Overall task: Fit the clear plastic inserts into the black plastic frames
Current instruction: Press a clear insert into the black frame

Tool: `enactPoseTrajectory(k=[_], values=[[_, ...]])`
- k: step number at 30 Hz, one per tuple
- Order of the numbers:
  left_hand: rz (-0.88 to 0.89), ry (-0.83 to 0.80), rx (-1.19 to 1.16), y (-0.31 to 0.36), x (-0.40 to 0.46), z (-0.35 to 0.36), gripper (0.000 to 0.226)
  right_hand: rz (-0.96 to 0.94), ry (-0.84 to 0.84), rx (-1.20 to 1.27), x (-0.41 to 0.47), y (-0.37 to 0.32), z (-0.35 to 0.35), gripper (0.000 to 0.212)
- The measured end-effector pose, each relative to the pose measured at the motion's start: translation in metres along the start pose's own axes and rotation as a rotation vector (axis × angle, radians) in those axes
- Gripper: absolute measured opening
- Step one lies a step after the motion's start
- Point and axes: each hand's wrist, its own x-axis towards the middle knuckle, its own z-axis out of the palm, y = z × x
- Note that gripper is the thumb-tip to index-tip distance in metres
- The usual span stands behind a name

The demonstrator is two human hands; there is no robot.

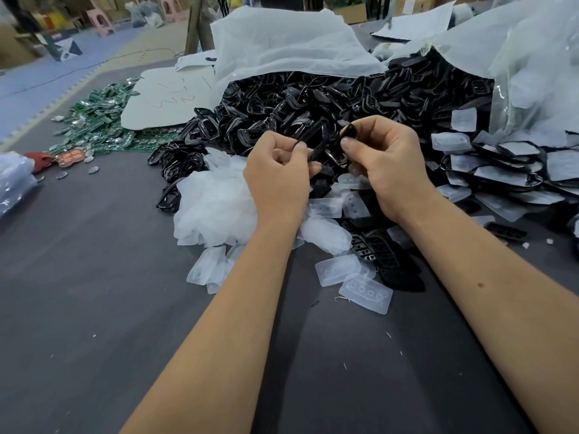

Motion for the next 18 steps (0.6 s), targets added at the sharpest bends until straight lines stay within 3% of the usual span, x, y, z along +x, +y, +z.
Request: enactPoseTrajectory(k=[3,9,18], values=[[-0.027,-0.047,0.0,-0.005,0.0,0.001,0.017,-0.027,-0.046,0.033,-0.002,-0.001,0.001,0.026],[-0.019,-0.127,0.013,-0.009,0.003,0.001,0.02,-0.032,0.007,-0.022,-0.002,0.004,0.007,0.006],[-0.024,-0.195,-0.102,-0.014,0.004,0.002,0.015,-0.025,0.082,-0.183,-0.001,0.007,0.005,0.012]])
